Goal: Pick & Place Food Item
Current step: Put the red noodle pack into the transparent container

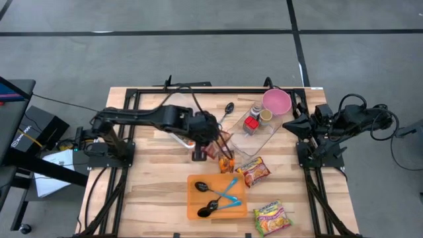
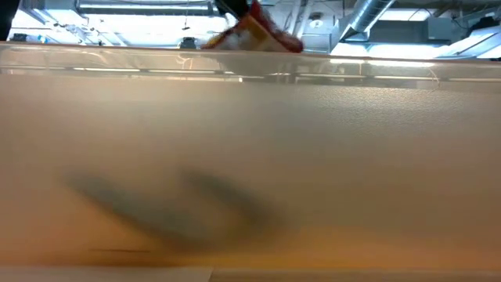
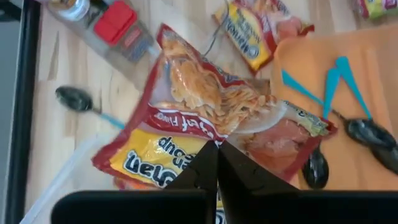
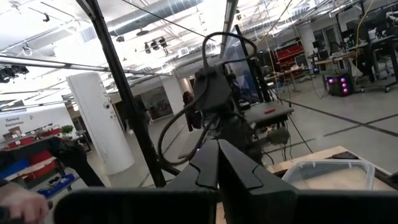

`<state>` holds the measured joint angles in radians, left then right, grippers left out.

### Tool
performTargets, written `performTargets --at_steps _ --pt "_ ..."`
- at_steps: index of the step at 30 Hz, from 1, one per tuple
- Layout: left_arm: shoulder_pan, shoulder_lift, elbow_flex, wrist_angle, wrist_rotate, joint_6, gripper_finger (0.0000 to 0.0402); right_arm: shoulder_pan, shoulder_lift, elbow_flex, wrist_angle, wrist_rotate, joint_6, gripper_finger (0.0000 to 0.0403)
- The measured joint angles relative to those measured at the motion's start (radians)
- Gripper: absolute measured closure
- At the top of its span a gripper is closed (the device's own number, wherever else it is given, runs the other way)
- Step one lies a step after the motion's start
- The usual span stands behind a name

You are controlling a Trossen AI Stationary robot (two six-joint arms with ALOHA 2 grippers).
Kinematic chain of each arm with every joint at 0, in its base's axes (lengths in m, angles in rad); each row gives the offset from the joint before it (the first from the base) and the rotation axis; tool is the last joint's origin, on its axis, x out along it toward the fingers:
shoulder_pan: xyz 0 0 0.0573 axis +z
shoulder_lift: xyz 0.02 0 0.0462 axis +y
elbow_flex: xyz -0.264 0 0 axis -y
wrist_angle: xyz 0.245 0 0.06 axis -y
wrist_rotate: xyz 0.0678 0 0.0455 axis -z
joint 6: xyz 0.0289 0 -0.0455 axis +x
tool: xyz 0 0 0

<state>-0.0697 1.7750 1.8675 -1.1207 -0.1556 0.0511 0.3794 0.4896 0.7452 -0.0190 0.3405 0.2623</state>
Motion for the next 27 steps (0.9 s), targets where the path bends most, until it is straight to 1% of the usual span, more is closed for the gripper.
performTargets --at_steps 2,7,9,15,21,24,27 --pt "0.008 -0.020 0.000 -0.050 -0.009 0.001 0.0401 0.000 0.000 0.000 0.000 0.000 0.000 0.0403" --pt "0.034 -0.070 0.000 -0.170 -0.091 0.005 0.0401 0.000 0.000 0.000 -0.001 0.000 0.011 0.0403" --pt "0.054 -0.090 0.000 -0.201 -0.108 0.032 0.0401 0.000 0.000 0.000 -0.002 0.000 0.011 0.0403" --pt "0.136 -0.110 -0.022 -0.242 -0.110 0.156 0.0401 0.000 0.000 0.000 -0.004 0.000 0.011 0.0403" --pt "0.218 -0.164 -0.166 -0.240 -0.104 0.238 0.0401 0.000 0.002 0.000 -0.014 0.002 0.026 0.0403" --pt "0.260 -0.220 -0.270 -0.168 -0.102 0.266 0.0401 0.000 0.004 0.000 -0.017 0.006 0.026 0.0403" --pt "0.301 -0.291 -0.385 -0.070 -0.099 0.298 0.0401 0.000 0.009 0.000 -0.022 0.037 0.026 0.0403"
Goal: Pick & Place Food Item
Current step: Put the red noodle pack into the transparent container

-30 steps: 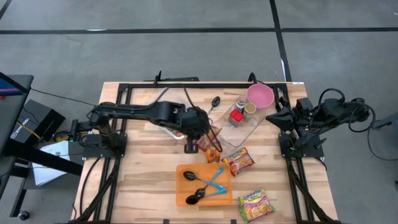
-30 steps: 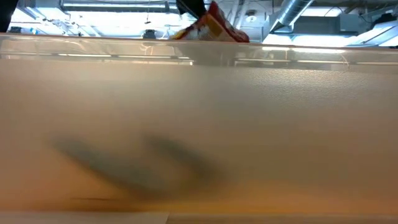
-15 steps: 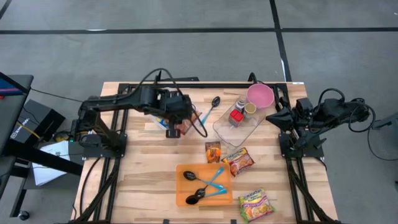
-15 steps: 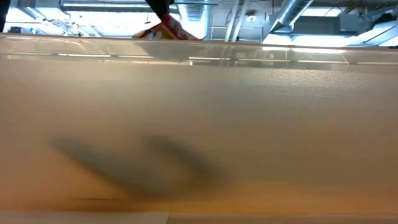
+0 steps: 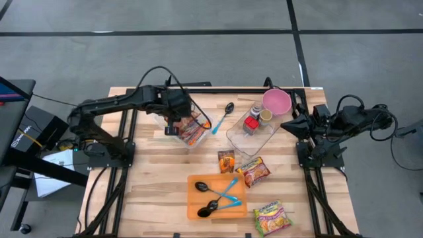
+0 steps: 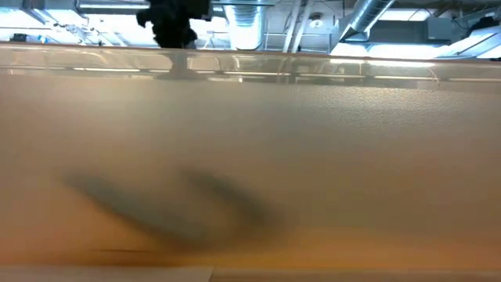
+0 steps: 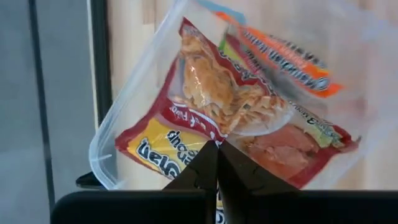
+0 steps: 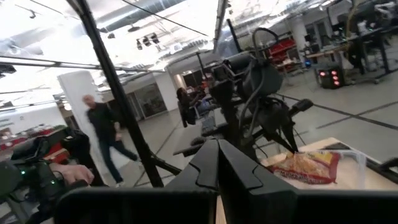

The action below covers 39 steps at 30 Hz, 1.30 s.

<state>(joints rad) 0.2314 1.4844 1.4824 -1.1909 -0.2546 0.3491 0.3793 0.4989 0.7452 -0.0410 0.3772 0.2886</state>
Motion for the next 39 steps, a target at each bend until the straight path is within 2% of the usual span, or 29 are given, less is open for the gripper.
performTargets --at_steps 9,15,21,28,35,39 --pt "0.125 -0.120 -0.332 0.281 0.090 0.150 0.0401 -0.038 0.021 0.000 -0.003 0.043 0.005 0.0403" --pt "0.196 -0.119 -0.455 0.462 0.106 0.272 0.0401 -0.084 0.046 0.000 0.010 0.074 0.044 0.0403" --pt "0.267 -0.120 -0.503 0.478 0.158 0.303 0.0401 -0.131 0.071 0.000 0.029 0.074 0.078 0.0403" --pt "0.285 -0.120 -0.514 0.487 0.154 0.301 0.0391 -0.163 0.099 0.000 0.059 0.073 0.079 0.0403" --pt "0.266 -0.131 -0.514 0.472 0.146 0.298 0.0321 -0.167 0.110 0.000 0.088 0.073 0.079 0.0403" --pt "0.243 -0.186 -0.514 0.489 0.099 0.282 0.0282 -0.167 0.109 0.000 0.089 0.073 0.082 0.0403"
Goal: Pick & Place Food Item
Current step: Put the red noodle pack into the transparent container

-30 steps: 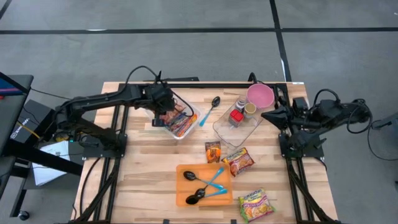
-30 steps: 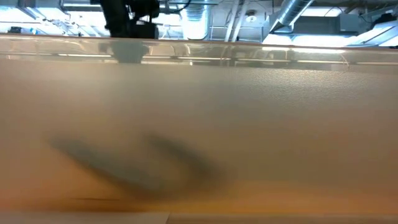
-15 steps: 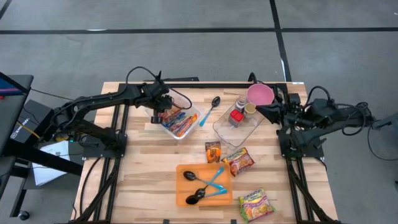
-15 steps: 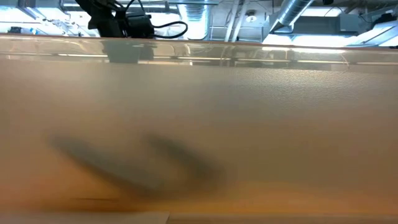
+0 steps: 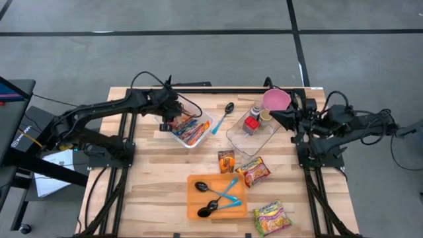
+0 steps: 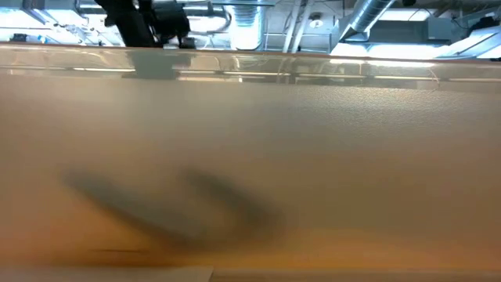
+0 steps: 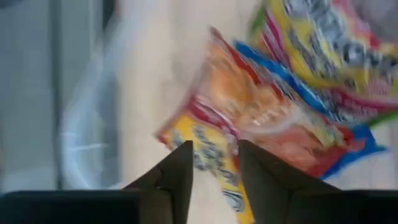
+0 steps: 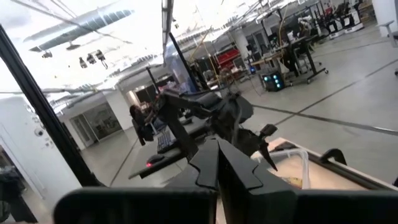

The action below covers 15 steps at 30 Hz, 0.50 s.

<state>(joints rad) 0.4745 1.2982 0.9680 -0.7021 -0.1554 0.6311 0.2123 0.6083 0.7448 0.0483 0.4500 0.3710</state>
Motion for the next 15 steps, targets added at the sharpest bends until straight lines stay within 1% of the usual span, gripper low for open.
performTargets --at_steps 4,7,9,13,15 --pt "-0.025 -0.109 0.000 0.062 -0.007 -0.045 0.0260 0.000 0.000 0.000 -0.002 0.000 0.014 0.0403" --pt "-0.062 -0.196 0.000 0.120 -0.010 -0.137 0.0254 0.000 0.002 0.000 -0.006 0.000 0.016 0.0403" --pt "-0.095 -0.255 0.000 0.174 0.013 -0.252 0.0252 0.000 0.001 0.000 -0.003 0.000 0.023 0.0403" --pt "-0.164 -0.358 0.000 0.330 0.116 -0.533 0.0251 0.008 0.000 0.000 -0.003 -0.003 0.023 0.0403" --pt "-0.195 -0.389 0.001 0.414 0.154 -0.632 0.0251 0.012 0.001 0.000 -0.005 -0.003 0.023 0.0403"
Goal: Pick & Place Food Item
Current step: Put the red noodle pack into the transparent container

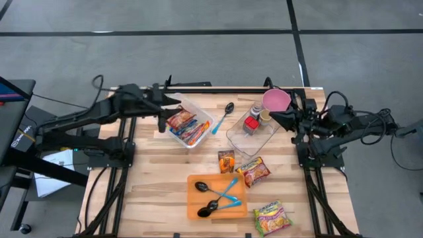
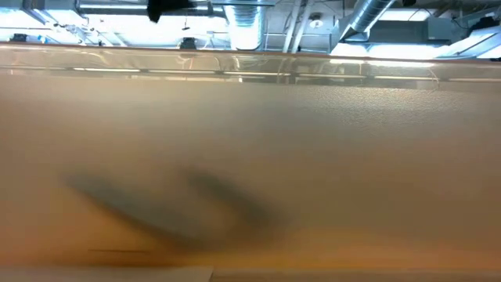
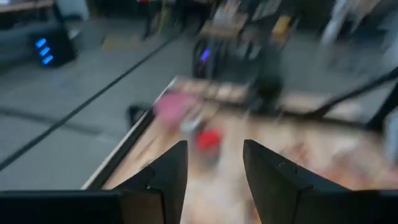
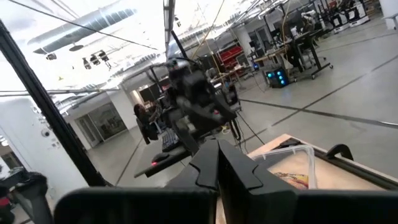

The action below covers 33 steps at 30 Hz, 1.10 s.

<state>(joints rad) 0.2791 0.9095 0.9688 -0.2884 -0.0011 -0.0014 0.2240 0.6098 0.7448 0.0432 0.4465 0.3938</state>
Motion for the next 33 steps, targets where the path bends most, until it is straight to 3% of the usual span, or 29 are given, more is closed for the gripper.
performTargets --at_steps 5,9,17,23,26,33 --pt "-0.090 -0.040 0.000 0.099 0.011 -0.049 0.0251 0.010 -0.001 0.000 -0.021 -0.001 0.036 0.0400" --pt "-0.131 -0.044 0.000 0.114 0.010 -0.031 0.0251 0.011 -0.002 0.000 -0.134 -0.044 0.183 0.0363" --pt "-0.144 -0.028 0.000 0.162 -0.004 -0.032 0.0251 0.072 0.069 0.000 -0.397 -0.333 0.539 0.0235" --pt "-0.144 0.018 0.001 0.256 -0.019 -0.030 0.0251 0.253 0.179 0.000 -0.613 -0.457 0.688 0.0190" --pt "-0.144 0.045 0.000 0.261 -0.031 -0.030 0.0251 0.351 0.226 0.000 -0.689 -0.442 0.722 0.0187" --pt "-0.143 0.134 0.000 0.338 -0.054 -0.030 0.0251 0.501 0.320 0.000 -0.787 -0.191 0.628 0.0202"
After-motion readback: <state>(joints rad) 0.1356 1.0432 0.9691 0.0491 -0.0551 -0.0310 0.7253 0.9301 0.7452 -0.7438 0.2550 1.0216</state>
